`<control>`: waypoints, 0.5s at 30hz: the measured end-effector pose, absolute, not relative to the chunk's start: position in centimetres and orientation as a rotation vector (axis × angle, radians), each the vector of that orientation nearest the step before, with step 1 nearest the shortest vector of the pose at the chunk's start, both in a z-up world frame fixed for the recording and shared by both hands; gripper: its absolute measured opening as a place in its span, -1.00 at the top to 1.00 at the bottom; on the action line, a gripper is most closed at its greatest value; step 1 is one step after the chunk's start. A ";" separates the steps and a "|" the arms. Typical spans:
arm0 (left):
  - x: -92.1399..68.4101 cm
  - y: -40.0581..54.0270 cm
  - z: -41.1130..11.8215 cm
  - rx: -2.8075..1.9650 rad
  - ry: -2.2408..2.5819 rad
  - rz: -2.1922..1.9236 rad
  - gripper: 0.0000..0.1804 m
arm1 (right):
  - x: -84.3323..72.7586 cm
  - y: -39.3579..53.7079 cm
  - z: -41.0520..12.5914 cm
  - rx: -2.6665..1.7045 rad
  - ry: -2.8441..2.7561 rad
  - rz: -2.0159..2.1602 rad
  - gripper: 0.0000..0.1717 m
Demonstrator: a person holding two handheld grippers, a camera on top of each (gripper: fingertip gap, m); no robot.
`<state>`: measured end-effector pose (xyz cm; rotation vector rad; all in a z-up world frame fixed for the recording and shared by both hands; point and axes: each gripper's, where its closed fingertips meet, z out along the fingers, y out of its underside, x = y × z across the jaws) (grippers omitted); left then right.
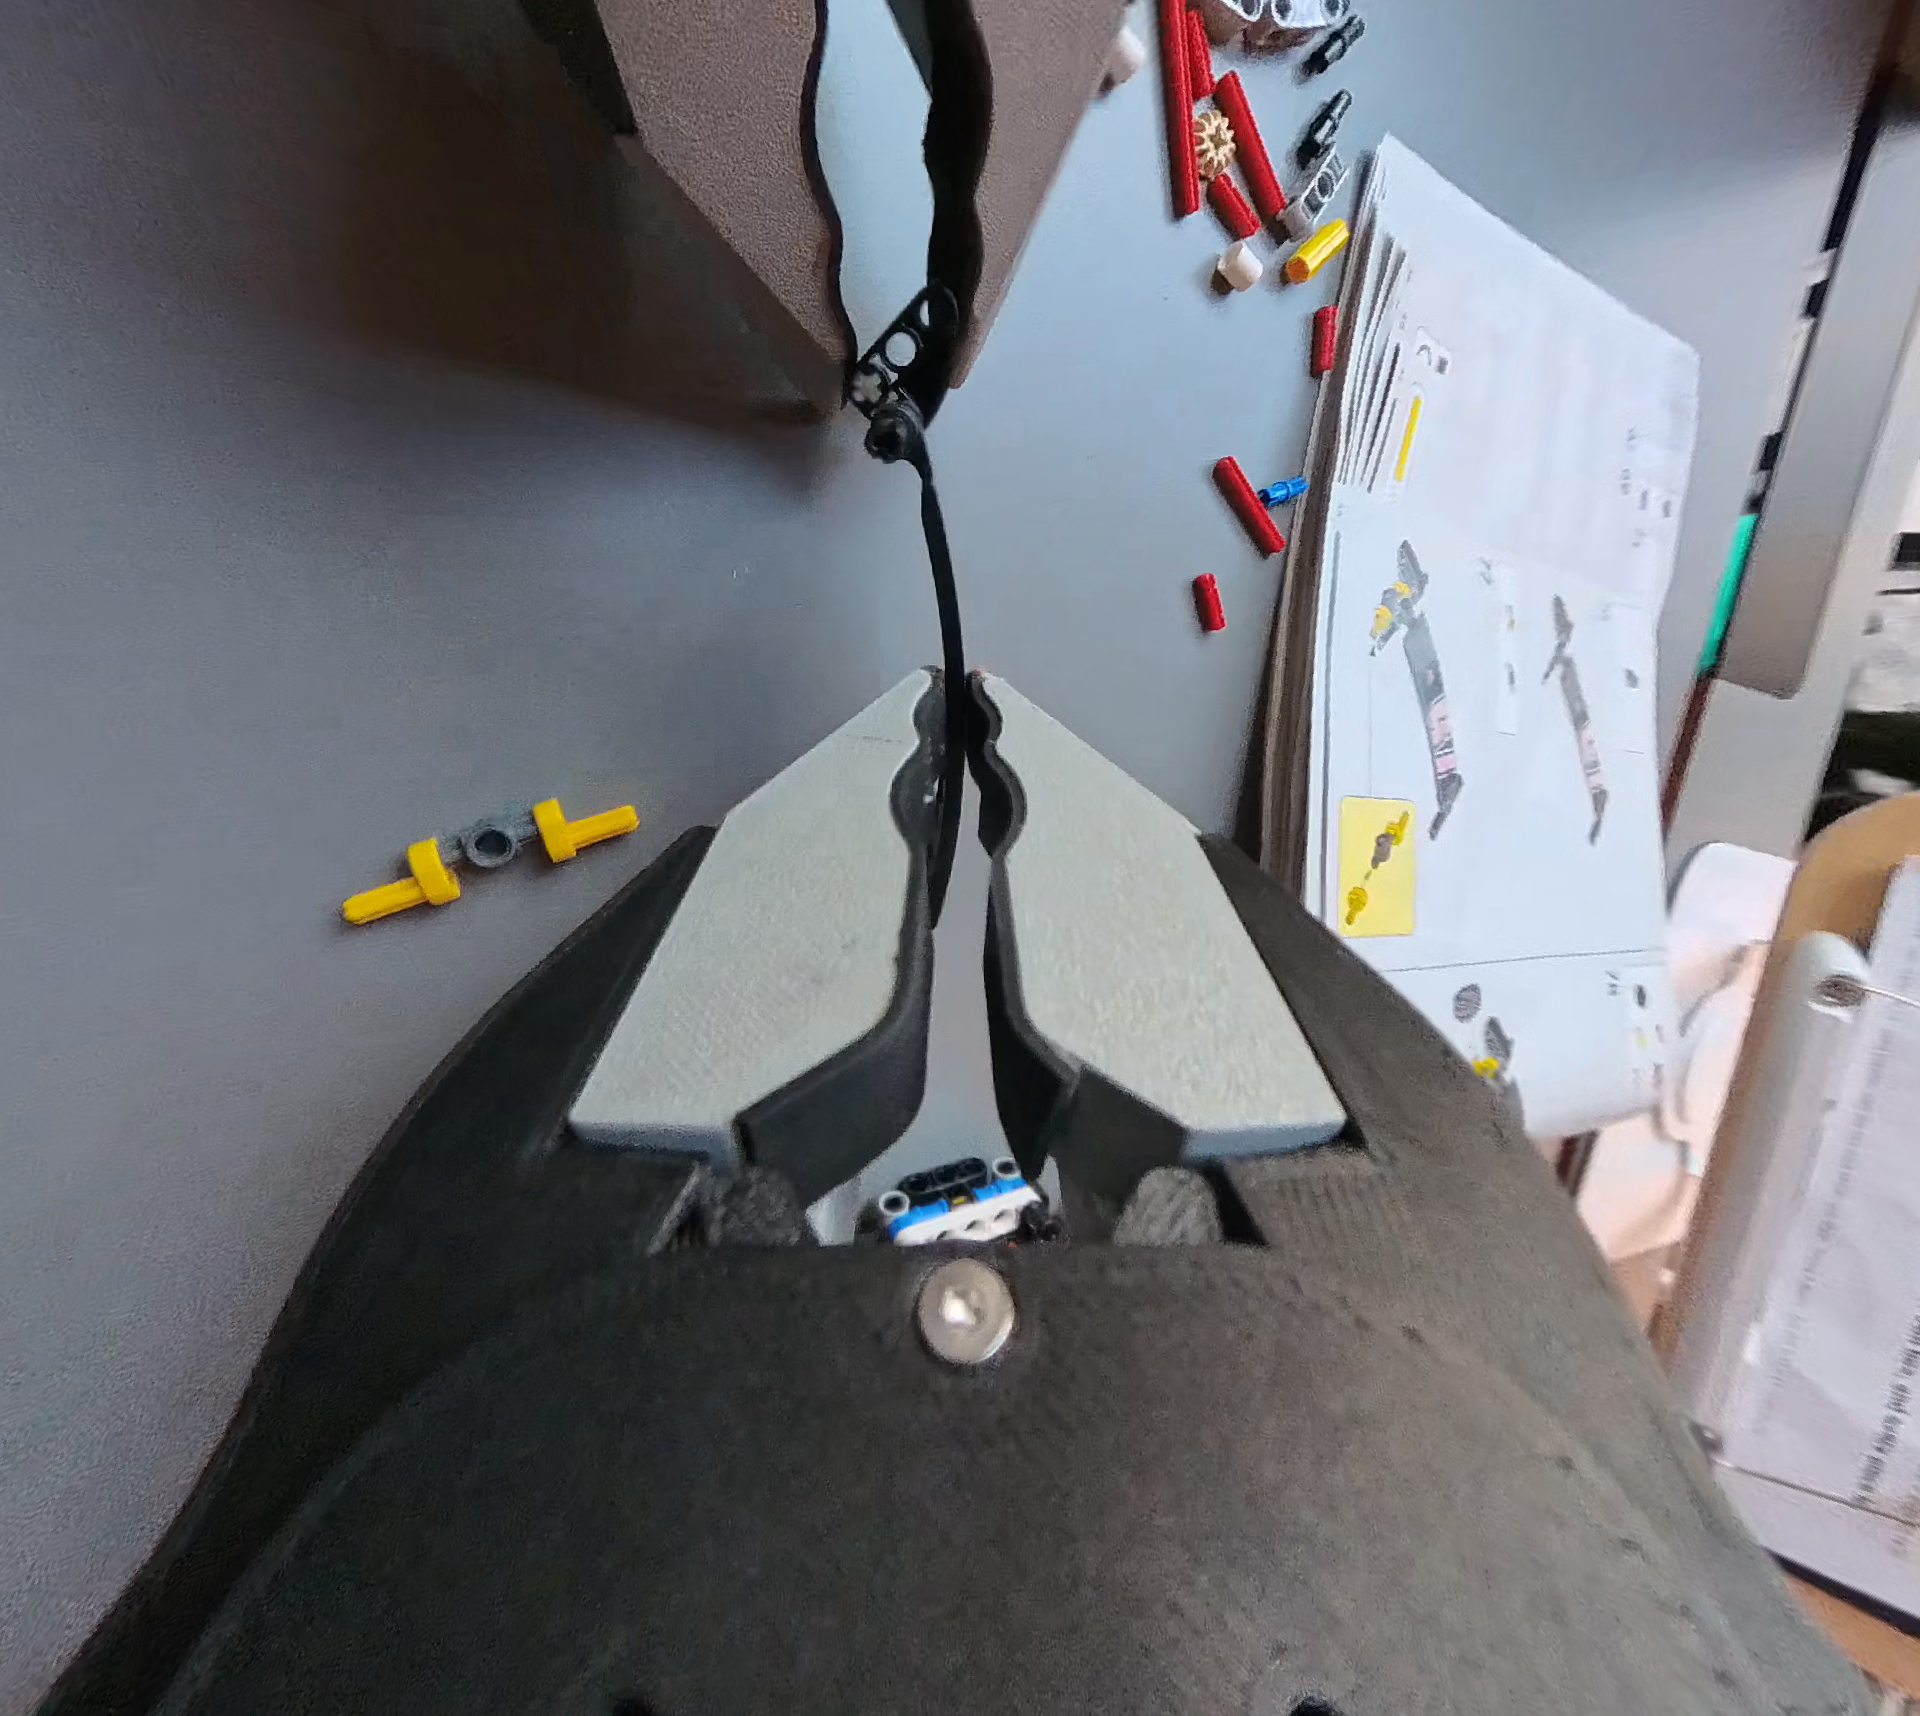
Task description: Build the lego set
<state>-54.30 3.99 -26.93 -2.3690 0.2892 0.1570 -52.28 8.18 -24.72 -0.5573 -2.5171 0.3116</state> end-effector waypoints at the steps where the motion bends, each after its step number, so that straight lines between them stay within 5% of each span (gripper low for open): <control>1: -54.5 4.0 -27.0 -2.365 0.231 0.132 0.87 | -52.4 8.3 -24.7 -0.589 -2.532 0.318 1.00; 10: -54.2 4.1 -27.1 -2.342 0.101 0.130 0.93 | -52.8 9.0 -24.7 -0.710 -2.495 0.366 1.00; 15: -54.0 3.1 -27.0 -2.380 0.129 0.031 0.69 | -53.1 9.6 -25.3 -0.621 -2.464 0.222 1.00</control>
